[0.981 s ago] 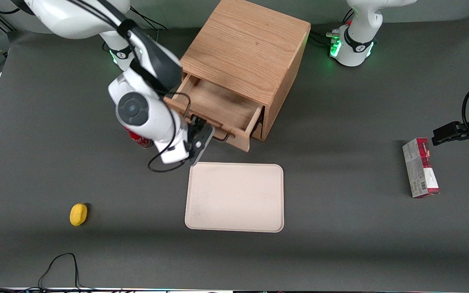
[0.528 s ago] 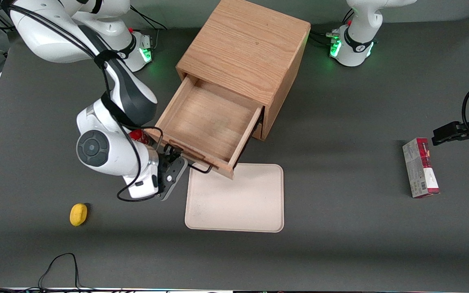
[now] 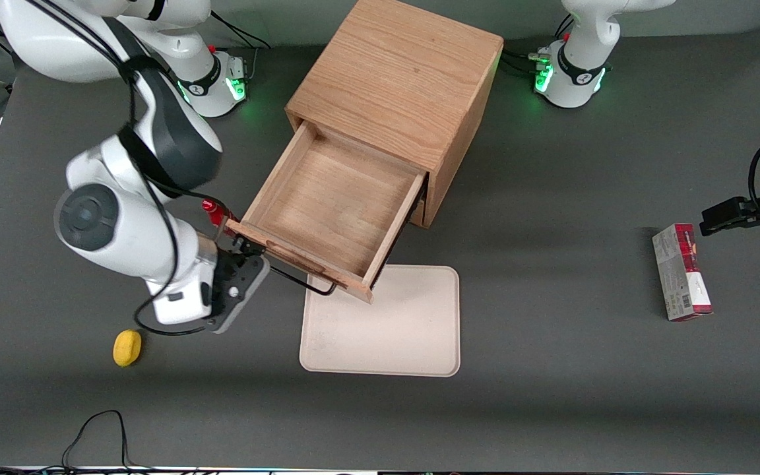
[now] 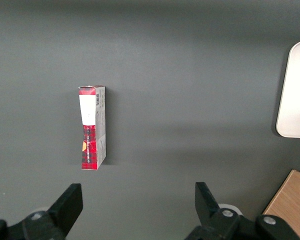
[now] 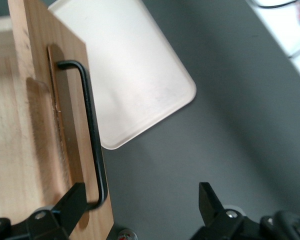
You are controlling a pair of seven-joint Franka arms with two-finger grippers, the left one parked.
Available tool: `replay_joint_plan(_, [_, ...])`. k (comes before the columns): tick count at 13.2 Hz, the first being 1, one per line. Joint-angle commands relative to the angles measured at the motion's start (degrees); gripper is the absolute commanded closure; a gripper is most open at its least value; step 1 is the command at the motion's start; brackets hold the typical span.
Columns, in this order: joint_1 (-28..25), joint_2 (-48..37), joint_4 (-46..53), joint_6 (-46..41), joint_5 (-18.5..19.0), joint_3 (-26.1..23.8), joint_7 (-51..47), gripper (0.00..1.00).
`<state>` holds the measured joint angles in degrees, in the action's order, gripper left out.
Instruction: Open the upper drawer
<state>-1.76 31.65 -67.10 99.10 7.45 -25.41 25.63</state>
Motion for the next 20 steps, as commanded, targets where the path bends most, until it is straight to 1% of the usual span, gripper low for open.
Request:
replay_joint_plan(1, [0.0, -7.4, -2.4, -6.6, -6.2, 8.5, -6.9, 0.00])
replay_joint_plan(4, [-0.1, -17.0, -14.3, -6.1, -6.9, 15.2, -18.0, 0.00])
replay_joint_plan(6, [-0.1, -27.0, -26.6, -2.4, -6.9, 18.5, -25.9, 0.00])
replay_joint_plan(8, [0.1, -38.4, -39.8, 1.6, -7.4, 21.0, -27.8, 0.00])
replay_joint_plan(9, [0.1, -42.6, -43.3, 1.7, -8.2, 22.2, -27.6, 0.00])
replay_joint_plan(11, [0.2, -44.2, -42.6, -2.9, -8.5, 23.4, -26.8, 0.00])
replay_joint_plan(12, [0.2, -44.1, -42.1, -3.5, -8.5, 23.5, -26.8, 0.00])
replay_joint_plan(20, [0.3, -43.0, -39.5, -3.2, -8.7, 23.2, -27.7, 0.00])
